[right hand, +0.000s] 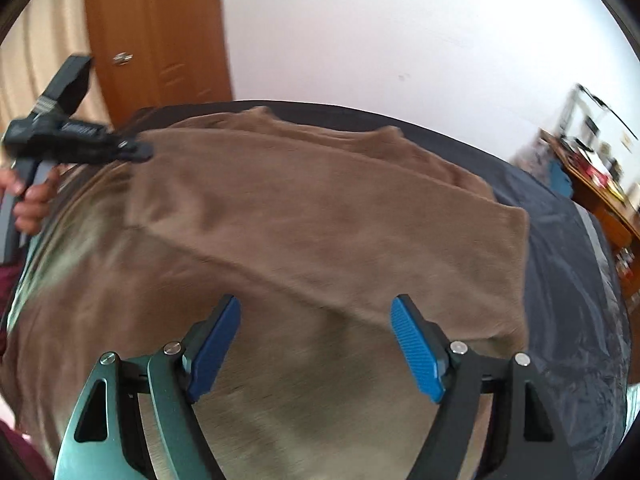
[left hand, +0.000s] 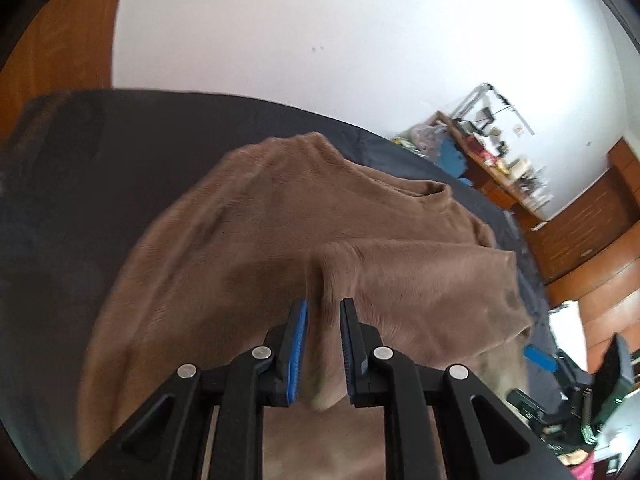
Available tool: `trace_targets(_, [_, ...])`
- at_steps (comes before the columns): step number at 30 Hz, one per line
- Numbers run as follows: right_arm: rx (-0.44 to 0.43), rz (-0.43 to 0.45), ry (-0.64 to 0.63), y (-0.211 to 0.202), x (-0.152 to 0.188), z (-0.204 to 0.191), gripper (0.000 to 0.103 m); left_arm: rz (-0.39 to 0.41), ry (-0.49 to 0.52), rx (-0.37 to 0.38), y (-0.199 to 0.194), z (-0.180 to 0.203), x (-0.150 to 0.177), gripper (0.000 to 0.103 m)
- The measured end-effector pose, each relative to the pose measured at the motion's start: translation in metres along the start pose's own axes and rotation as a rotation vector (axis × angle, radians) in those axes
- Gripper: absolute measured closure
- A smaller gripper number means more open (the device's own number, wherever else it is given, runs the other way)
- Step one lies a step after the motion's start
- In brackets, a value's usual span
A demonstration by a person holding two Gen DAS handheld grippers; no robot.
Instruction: Fold clothes
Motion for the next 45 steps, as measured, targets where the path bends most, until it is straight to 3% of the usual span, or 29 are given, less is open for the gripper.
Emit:
trace_targets(4, [-0.025,0.008,-0.034,-0.005,0.005,-0.024,0.021,0.041,-0.033,-0.058,-0.019,-0.021,0.001,0.086])
trace_targets(9, [-0.022,-0.008,-0.04,-0.004,0.01,-0.04,0.021,0.051,-0.051,-0.026,-0.039,-0.033,0.013,0.086])
trace_targets(12, [-0.035,-0.004,-0.06,-0.01,0.014,-0.051,0.021,0.056,-0.05,-0.048,-0.057,-0.049,0.024,0.086])
trace_targets(21, [-0.148,-0.01,-0.043,-0.018,0.022,-0.089,0.021,0.059,-0.128,-0.101,-0.112,-0.107,0.071,0.086])
trace_targets(26, [-0.175,-0.013,-0.118,-0.018,0.033,-0.124,0.02,0.029,-0.133,-0.113,-0.128,-0.126,0.107,0.086])
trace_targets(32, [-0.195,-0.034,-0.193,-0.014,0.053,-0.149,0.02,-0.021,-0.111,-0.049,-0.129,-0.123,0.142,0.086])
trace_targets(39, [-0.195,-0.041,-0.165,-0.01,0.061,-0.145,0.02,-0.055,-0.077,0.005,-0.119,-0.11,0.159,0.086])
trace_targets(45, [-0.191,-0.041,-0.134,-0.006,0.069,-0.138,0.02,-0.042,-0.103,-0.028,-0.122,-0.117,0.162,0.086])
Point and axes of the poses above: each gripper's, at about its wrist camera, not at the fingertips, and y roughly the way its jaws point, z to its right, x to its underside, the point moved 8 cm from there along y, roughly the way its jaws point, and after that the axes turned 11 degrees about x, right-handed, at the moved point
